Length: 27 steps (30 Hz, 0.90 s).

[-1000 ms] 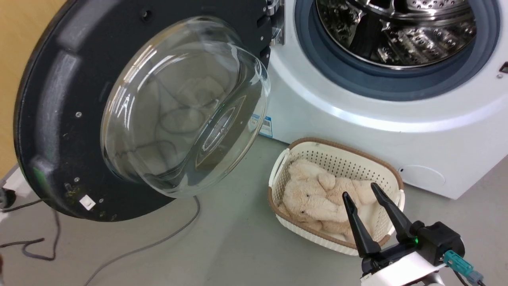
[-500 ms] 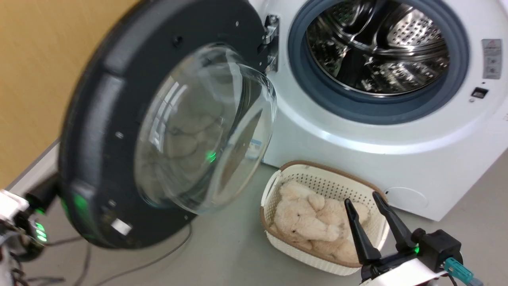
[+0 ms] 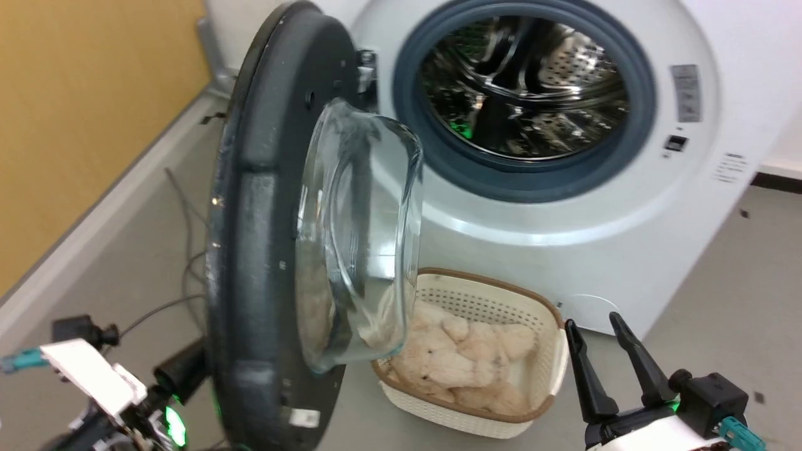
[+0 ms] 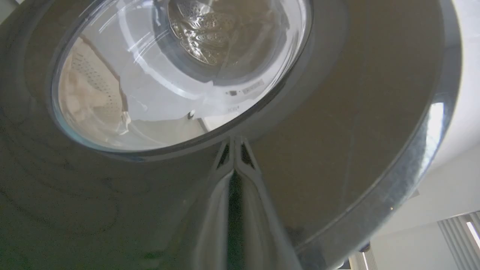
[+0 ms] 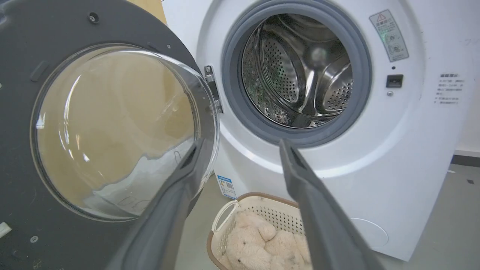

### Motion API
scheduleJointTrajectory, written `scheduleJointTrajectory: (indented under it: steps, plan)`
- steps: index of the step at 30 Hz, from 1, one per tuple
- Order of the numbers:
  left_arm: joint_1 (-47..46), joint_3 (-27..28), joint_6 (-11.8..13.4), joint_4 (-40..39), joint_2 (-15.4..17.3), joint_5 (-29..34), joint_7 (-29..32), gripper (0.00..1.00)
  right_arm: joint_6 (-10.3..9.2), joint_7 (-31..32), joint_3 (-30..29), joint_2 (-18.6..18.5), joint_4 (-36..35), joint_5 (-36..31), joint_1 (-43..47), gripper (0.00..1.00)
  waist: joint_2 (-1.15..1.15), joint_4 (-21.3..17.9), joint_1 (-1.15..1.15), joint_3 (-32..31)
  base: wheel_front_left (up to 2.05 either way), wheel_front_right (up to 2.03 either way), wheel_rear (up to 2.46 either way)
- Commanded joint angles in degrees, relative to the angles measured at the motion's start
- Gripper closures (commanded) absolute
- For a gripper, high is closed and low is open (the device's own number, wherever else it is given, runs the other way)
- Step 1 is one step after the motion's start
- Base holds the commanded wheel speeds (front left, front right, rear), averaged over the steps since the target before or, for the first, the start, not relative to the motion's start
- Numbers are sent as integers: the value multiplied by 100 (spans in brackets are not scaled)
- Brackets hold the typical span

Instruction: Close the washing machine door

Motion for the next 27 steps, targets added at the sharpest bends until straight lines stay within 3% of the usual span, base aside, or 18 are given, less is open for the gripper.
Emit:
scheduleJointTrajectory:
  steps: [1,5,11,19,27]
  plan:
    - [88,-46,26,-73,-32,-71,35,100,5,-23,-14,21,-17,4,60,0,0,-148,0,20,0,0,0]
    - [428,-474,158,-449,-121,-383,-76,100,5,-23,-81,19,-43,-18,58,0,0,-464,0,93,0,0,0]
    - [753,-1414,125,-642,-134,-1081,-666,100,5,-23,-80,-5,-71,-48,-15,0,0,-1050,0,279,0,0,0]
    - [567,-2283,-227,-302,-136,-1515,-1687,100,5,-23,-45,-18,-89,-52,-179,0,0,-1989,0,599,0,0,0]
    - [-113,-2666,-607,548,-136,-1922,-2769,100,5,-23,-62,13,-138,-46,-282,0,0,-2887,0,950,0,0,0]
